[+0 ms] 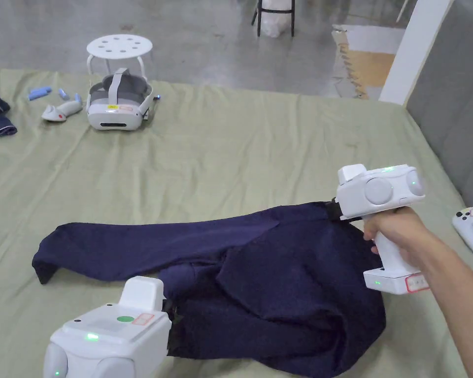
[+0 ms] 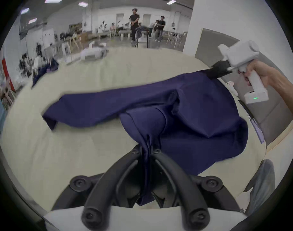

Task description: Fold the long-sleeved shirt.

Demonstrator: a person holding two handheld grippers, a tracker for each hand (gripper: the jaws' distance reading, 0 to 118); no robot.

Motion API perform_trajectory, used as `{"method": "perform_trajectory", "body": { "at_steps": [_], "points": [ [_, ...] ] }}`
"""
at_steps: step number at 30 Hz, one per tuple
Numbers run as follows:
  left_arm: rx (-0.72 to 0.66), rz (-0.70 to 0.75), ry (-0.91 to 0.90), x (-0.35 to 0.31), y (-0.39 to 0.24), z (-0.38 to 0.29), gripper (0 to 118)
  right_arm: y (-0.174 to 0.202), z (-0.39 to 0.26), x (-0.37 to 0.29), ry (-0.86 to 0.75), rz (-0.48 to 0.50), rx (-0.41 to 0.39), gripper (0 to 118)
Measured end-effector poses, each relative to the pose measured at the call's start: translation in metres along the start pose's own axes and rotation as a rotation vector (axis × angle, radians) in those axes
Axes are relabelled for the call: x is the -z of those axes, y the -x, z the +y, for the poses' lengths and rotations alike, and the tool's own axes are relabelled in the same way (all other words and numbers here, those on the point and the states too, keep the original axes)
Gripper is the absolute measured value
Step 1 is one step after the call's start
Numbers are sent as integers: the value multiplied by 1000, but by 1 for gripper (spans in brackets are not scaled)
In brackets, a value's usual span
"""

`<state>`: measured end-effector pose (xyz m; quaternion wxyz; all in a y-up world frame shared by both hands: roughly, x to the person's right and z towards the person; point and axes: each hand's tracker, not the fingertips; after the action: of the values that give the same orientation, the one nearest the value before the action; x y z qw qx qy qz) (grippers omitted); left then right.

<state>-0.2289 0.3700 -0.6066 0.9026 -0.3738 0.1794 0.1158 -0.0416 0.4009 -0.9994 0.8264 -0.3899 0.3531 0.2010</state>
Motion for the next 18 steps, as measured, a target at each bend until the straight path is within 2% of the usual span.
{"method": "perform_trajectory", "body": {
  "at_steps": [3, 6, 8, 11, 16, 18],
  "points": [
    [-22, -7, -77, -18, 22, 47, 11, -31, 16, -79, -145, -34, 74, 5],
    [50, 77, -188, -44, 40, 107, 11, -58, 38, -162, -281, -95, 95, 5],
    [12, 116, -251, -63, 56, 152, 11, -70, 54, -212, -365, -116, 113, 5],
    [-35, 92, -369, -104, 68, 223, 11, -78, 84, -276, -494, -165, 125, 5],
    [-50, 189, -501, -157, 80, 339, 11, -91, 153, -327, -619, -273, 152, 5],
    [-83, 174, -536, -173, 84, 376, 11, -92, 178, -344, -678, -289, 149, 5]
  ]
}}
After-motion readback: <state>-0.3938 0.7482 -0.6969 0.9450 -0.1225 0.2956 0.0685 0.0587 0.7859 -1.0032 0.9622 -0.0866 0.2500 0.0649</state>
